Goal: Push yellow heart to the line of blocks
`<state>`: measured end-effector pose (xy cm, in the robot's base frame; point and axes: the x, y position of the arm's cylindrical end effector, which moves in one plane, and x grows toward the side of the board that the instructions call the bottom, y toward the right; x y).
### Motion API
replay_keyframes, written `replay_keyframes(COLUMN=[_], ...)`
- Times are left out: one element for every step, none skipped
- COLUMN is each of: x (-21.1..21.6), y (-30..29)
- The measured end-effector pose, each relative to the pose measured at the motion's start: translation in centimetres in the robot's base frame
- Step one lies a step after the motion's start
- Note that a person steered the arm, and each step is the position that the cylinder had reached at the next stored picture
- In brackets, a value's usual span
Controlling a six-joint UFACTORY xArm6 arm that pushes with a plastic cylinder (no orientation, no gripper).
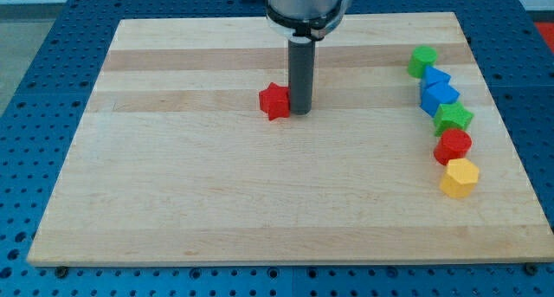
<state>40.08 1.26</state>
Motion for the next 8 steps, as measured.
replay_keyframes(x=[-1.3,-2.6,-3.2,-3.5,-4.2,-6.0,-7.5,-7.6], y=[-0.8,-1.9,-4.0,-3.9,-2.0,-0.5,0.4,1.7])
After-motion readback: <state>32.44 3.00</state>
